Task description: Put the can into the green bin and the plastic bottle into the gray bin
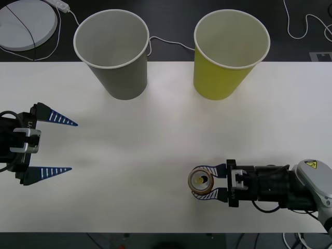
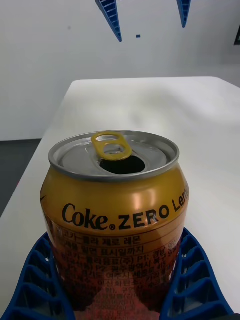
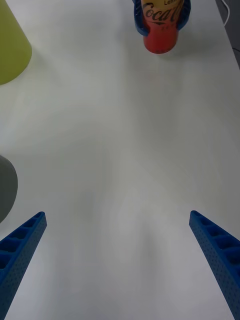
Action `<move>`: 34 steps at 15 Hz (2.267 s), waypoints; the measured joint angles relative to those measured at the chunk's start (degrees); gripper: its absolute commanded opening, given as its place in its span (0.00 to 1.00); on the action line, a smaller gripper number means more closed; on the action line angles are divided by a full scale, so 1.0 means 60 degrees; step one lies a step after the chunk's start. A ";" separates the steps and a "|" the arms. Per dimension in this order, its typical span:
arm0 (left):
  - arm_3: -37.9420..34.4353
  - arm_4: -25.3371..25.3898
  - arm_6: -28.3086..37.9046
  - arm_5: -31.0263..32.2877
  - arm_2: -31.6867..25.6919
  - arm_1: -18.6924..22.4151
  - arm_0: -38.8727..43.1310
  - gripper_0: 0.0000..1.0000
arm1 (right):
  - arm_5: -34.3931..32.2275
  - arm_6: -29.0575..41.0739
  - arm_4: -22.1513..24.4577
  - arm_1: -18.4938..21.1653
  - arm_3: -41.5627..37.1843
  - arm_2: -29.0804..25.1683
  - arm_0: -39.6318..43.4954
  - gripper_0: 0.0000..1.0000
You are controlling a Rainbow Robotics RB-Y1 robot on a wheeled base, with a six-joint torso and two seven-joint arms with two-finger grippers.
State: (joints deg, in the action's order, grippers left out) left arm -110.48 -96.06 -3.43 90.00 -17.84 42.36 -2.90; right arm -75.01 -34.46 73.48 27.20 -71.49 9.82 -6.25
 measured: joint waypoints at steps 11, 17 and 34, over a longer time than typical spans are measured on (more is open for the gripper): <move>0.0000 0.0000 0.0000 0.0000 0.0000 0.0000 0.0000 1.00 | 0.0124 0.8534 0.3271 0.1242 -0.6872 -0.2309 0.1718 0.00; 0.0000 0.0000 0.0000 0.0000 0.0000 0.0000 0.0000 1.00 | -0.1098 1.3392 0.4552 0.1973 -0.9507 -0.4022 0.1739 0.00; 0.0000 0.0000 0.0000 0.0000 0.0000 0.0000 0.0000 1.00 | -0.2500 1.8090 0.3322 0.6301 -0.6269 -0.1615 -0.5761 0.00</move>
State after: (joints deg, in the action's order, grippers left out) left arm -110.48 -96.06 -3.43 90.00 -17.84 42.36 -2.90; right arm -90.01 74.08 93.41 65.00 -109.11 0.13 -40.82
